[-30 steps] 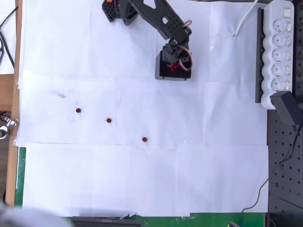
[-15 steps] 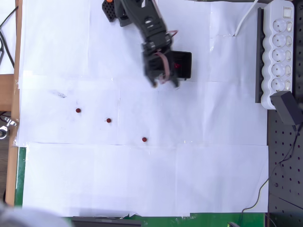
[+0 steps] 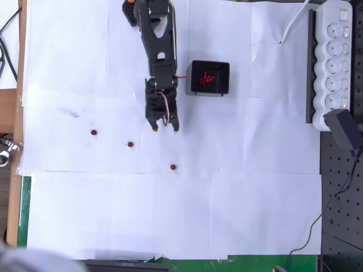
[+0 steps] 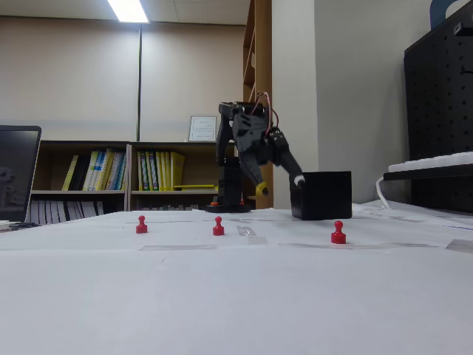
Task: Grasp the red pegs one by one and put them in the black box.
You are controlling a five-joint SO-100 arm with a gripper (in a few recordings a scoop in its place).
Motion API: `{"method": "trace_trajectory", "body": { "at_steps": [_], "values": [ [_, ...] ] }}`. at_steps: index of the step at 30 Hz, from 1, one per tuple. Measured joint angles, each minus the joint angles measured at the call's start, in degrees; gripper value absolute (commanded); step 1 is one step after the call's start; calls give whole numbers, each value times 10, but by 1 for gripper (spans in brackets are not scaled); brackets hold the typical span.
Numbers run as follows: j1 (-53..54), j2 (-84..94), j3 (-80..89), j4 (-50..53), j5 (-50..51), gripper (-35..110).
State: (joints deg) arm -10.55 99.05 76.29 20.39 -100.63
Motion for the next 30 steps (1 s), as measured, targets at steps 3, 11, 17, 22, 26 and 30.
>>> {"method": "trace_trajectory", "body": {
  "at_steps": [3, 11, 17, 22, 26, 30],
  "values": [
    [-8, 43, -1, -54, 23, 22],
    [-20, 132, -1, -186, 83, 21],
    [-20, 183, 41, -232, 95, 20],
    [-20, 229, 102, -233, 95, 20],
    [-20, 258, 143, -233, 105, 20],
    [-20, 295, 190, -233, 105, 20]
  ]
}}
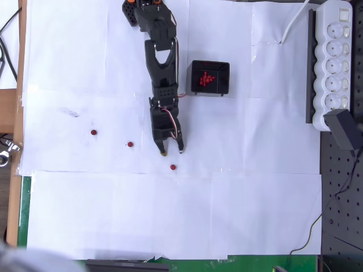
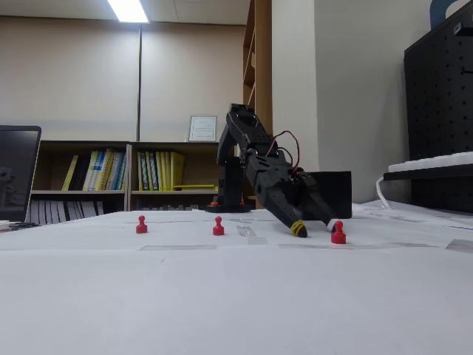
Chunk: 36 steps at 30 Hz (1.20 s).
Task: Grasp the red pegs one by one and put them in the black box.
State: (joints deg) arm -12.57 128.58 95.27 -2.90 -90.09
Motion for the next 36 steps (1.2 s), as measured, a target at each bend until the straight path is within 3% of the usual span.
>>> {"method": "trace_trajectory", "body": {
  "at_steps": [36],
  "values": [
    [19, 149, 180, 0, -13, 15]
  ]
}}
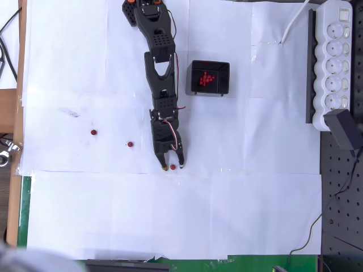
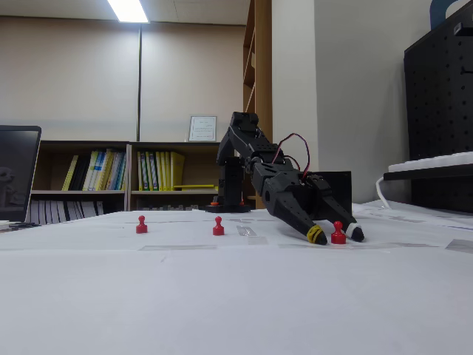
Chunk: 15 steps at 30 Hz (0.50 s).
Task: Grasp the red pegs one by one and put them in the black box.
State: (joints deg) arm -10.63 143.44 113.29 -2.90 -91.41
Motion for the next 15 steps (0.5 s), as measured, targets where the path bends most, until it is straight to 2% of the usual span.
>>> {"method": "trace_trajectory", "body": {
  "at_steps": [5, 12, 15],
  "values": [
    [0, -9, -11, -4, -1, 12],
    [-2, -10, -11, -4, -11, 0],
    [0, -10, -11, -10, -20, 0]
  ]
}}
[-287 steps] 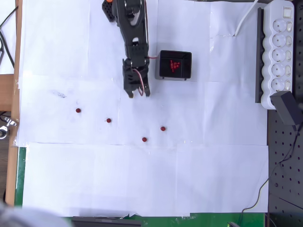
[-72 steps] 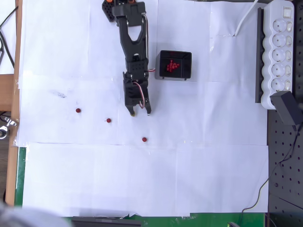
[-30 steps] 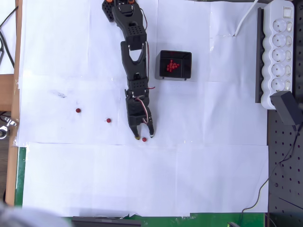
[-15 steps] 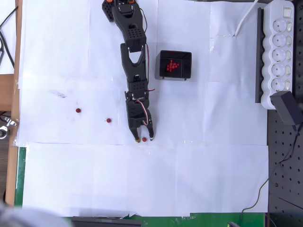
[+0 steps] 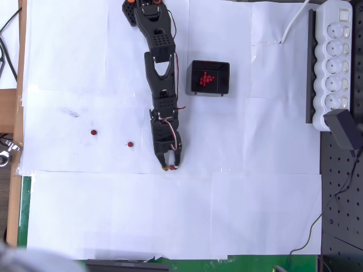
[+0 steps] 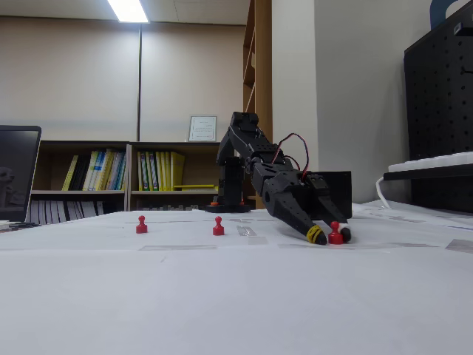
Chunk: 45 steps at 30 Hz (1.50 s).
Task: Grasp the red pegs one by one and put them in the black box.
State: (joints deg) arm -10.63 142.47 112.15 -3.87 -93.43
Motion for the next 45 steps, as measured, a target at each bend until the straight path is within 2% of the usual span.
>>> {"method": "trace_trajectory", "body": {
  "at_steps": [7, 11, 17, 23, 28, 31, 38, 45],
  "values": [
    [0, -10, 0, 0, -16, 0],
    [1, -35, -4, 47, -48, 0],
    [-5, -127, -11, 243, -112, 0],
    [-36, -233, 15, 488, -185, 0],
    [-74, -329, 76, 737, -236, 0],
    [-110, -384, 78, 837, -266, 0],
    [-230, -520, 24, 953, -351, 0],
    [-332, -577, -69, 970, -421, 0]
  ]
}}
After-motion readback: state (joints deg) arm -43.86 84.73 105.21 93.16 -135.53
